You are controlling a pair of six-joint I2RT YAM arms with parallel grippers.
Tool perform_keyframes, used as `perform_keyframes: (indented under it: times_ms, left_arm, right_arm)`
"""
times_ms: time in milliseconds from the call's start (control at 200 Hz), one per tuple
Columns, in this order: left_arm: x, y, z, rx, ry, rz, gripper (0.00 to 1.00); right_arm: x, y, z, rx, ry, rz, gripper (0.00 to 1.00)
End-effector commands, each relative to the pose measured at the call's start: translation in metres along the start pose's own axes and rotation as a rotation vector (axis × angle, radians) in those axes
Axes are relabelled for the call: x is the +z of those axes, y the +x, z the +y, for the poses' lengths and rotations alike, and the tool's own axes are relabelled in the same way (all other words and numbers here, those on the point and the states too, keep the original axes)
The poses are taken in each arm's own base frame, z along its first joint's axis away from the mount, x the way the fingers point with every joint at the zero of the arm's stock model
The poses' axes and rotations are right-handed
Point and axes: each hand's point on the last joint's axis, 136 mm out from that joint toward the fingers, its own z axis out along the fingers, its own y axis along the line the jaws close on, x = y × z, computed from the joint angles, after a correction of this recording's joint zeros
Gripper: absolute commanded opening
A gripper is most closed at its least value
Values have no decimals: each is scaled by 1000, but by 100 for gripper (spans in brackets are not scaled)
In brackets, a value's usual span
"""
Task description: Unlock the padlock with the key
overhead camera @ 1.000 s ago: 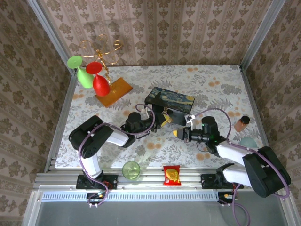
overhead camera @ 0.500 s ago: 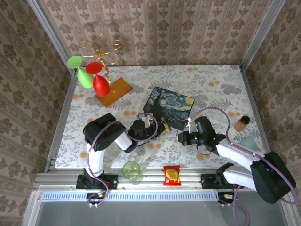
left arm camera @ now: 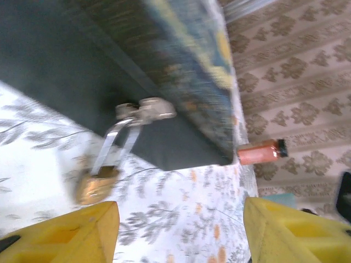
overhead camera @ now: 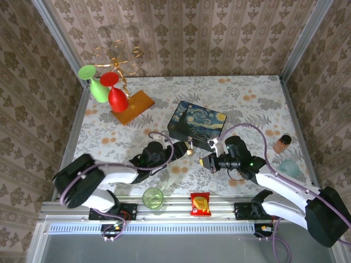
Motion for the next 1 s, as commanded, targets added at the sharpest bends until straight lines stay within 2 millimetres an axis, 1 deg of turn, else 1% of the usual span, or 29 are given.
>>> perform_keyframes:
  times_ms: [0, 70, 135, 175, 265, 380, 480, 575, 735, 865, 940, 995]
  left_arm:
    - [-11, 0, -12, 215, -70, 54, 62]
    - [-13, 3, -27, 226, -25, 119, 59]
    - [-13, 14, -37, 258, -12, 192, 59]
    - [-12, 20, -39, 279, -13, 220, 60]
    - [-7, 33, -36, 278, -13, 281, 60]
    - [-3, 37, -38, 233, 40, 283, 58]
    - [-2, 38, -41, 232, 59, 287, 52]
    - [-3, 37, -40, 232, 57, 281, 40]
    - [1, 43, -39, 221, 61, 324, 39]
    - [4, 49, -39, 229, 51, 359, 35]
    - [5, 49, -37, 235, 38, 362, 27]
    - [5, 49, -35, 237, 31, 364, 24]
  right_arm:
    - [-3, -2, 16, -108, -20, 6, 0]
    - [-4, -6, 16, -121, 0, -5, 0]
    - [-3, -8, 18, -124, 3, 0, 0]
    - [-2, -9, 20, -132, 4, 8, 0]
    - [0, -11, 26, -151, -3, 7, 0]
    - [1, -14, 30, -158, -6, -2, 0]
    - [3, -13, 30, -157, -3, 10, 0]
    - [4, -14, 29, -153, 1, 6, 0]
    - [6, -15, 28, -153, 2, -4, 0]
    - [7, -13, 23, -150, 20, 2, 0]
    - [7, -11, 20, -148, 36, 6, 0]
    - [7, -10, 18, -146, 45, 7, 0]
